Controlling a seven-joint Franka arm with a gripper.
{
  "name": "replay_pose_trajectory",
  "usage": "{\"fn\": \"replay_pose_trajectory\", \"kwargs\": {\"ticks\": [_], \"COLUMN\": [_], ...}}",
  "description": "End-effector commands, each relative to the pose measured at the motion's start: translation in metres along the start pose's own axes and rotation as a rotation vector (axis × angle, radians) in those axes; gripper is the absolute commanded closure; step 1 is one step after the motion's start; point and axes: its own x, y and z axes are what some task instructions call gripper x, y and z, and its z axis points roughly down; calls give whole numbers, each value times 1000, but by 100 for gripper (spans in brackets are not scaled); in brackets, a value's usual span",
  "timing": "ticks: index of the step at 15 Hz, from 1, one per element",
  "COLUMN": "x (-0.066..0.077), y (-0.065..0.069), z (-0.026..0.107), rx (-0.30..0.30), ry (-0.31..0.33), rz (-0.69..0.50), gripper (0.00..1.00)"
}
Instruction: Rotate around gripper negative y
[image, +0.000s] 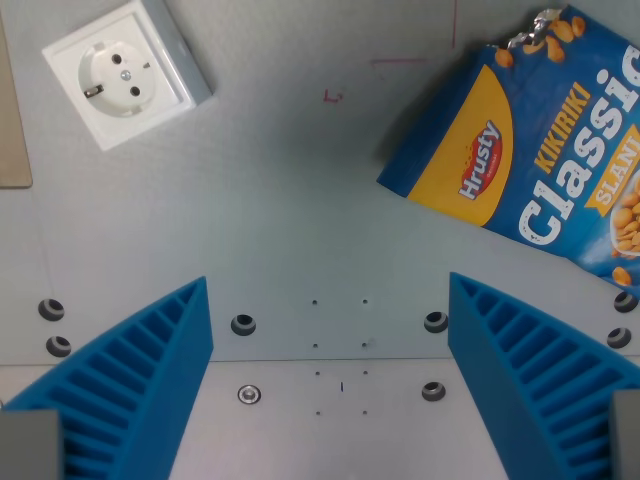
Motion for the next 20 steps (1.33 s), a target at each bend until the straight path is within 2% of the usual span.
{"fn": "replay_pose_trajectory", "kwargs": {"ticks": [1,20], "x": [0,0], "y": [0,0], "z": [-3,-3], "rx": [0,0], "ry": [-7,-260], "rz": [0,0], "gripper": [0,0]}}
